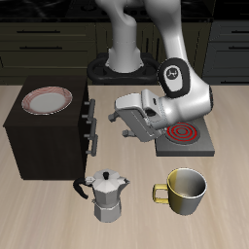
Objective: Open the middle drawer of the wooden cabinet
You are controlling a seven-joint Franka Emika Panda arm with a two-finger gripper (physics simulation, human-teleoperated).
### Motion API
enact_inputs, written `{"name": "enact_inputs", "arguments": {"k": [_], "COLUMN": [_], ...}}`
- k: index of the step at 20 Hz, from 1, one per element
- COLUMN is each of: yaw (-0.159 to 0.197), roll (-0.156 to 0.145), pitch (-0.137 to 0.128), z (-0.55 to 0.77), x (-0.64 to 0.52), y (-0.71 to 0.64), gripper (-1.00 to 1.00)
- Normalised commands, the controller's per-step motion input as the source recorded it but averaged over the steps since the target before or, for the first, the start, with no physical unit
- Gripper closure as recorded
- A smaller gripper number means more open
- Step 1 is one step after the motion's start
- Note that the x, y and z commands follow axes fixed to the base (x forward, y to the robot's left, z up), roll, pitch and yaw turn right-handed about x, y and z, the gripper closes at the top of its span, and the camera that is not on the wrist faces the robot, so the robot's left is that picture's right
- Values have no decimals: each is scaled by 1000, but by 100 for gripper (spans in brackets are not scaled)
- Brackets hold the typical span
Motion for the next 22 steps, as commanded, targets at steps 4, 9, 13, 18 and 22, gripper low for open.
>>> {"name": "enact_inputs", "arguments": {"k": [4, 9, 13, 18, 22], "yaw": [-2, -17, -36, -7, -46], "roll": [-32, -51, -109, -98, -101], "pitch": [55, 32, 61, 43, 100], "z": [-201, -98, -135, -106, -155], "x": [26, -19, -155, -74, -148], "y": [-148, -288, -503, -555, -560], "gripper": [-100, -100, -100, -100, -100]}}
